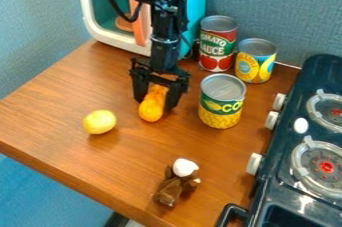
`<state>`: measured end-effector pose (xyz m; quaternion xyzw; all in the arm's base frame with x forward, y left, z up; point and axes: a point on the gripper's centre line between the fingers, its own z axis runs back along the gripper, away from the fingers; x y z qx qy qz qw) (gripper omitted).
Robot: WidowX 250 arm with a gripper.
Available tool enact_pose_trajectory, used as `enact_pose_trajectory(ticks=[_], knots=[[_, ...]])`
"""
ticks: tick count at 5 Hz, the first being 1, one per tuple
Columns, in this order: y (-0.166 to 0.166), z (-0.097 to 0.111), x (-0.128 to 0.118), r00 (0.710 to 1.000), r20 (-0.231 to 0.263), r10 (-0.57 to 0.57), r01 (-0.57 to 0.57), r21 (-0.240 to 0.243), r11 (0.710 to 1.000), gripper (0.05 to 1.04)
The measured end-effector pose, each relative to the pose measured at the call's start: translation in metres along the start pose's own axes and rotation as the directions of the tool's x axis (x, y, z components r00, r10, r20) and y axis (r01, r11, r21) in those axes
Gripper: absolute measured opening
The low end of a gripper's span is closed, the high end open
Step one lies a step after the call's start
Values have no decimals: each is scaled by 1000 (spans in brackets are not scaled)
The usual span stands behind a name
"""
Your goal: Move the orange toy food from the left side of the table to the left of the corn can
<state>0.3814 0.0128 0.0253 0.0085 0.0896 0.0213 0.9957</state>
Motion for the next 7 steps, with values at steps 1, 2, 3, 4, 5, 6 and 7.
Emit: enact_pose_trajectory(ticks=[1, 2, 3, 4, 5, 6, 7], knots=[[5, 4, -7, 1000, 20, 6, -5, -53, 999, 1010], [20, 41, -21, 992, 127, -2, 20, -143, 990, 1009], [36, 69, -37, 976, 215, -14, 59, -205, 977, 1009], [40, 77, -59, 965, 257, -55, 105, -185, 977, 1009], [41, 63, -85, 962, 258, -87, 119, -109, 987, 1009], [15, 54, -108, 951, 258, -168, 197, -89, 976, 1009], [3, 50, -127, 945, 261, -194, 216, -57, 975, 1009]])
